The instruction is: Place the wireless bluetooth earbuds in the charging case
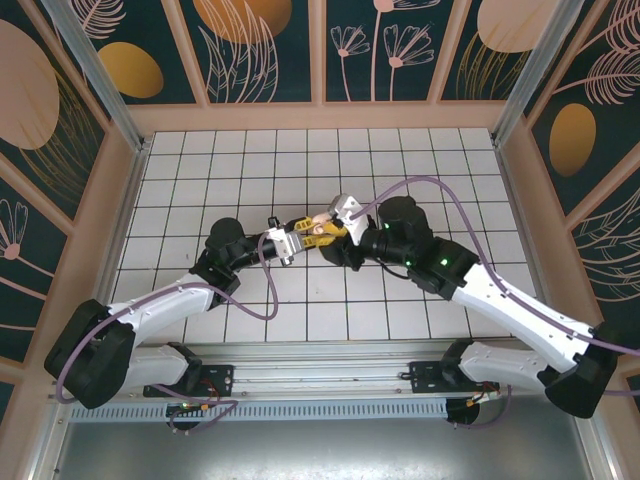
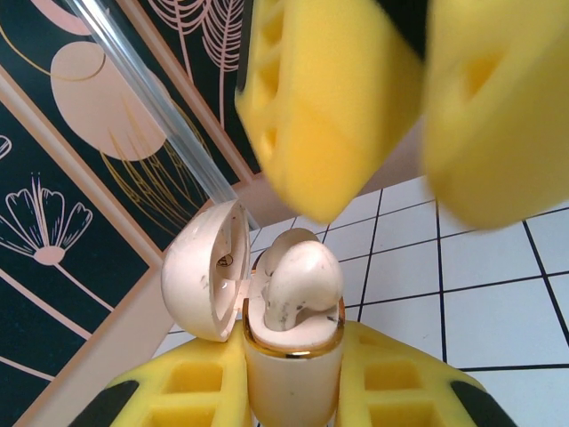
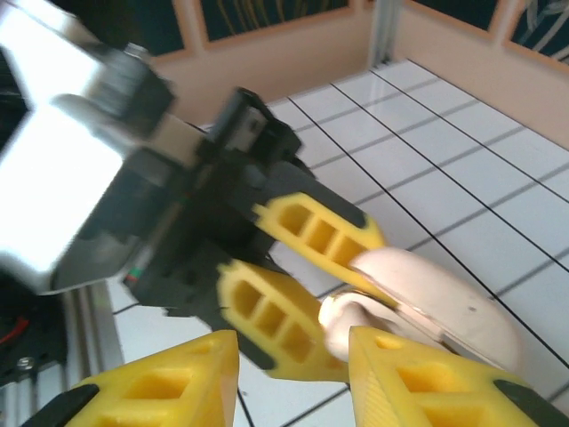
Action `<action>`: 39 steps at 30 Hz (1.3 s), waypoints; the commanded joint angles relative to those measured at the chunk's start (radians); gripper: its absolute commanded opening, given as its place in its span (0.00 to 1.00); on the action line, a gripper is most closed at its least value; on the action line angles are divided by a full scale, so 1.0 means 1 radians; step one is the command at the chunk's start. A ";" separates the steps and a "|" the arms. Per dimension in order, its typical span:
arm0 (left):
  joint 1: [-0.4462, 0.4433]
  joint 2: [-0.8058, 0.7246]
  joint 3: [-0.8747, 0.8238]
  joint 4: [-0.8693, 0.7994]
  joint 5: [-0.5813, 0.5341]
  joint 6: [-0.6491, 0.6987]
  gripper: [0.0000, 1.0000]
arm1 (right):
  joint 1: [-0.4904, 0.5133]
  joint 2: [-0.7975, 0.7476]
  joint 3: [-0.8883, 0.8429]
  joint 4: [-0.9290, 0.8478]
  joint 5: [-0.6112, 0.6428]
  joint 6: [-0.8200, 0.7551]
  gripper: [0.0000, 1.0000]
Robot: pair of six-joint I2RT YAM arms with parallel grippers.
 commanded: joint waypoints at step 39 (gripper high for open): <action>-0.005 -0.009 0.015 0.078 0.049 -0.037 0.18 | -0.119 0.050 -0.077 0.110 -0.133 0.054 0.07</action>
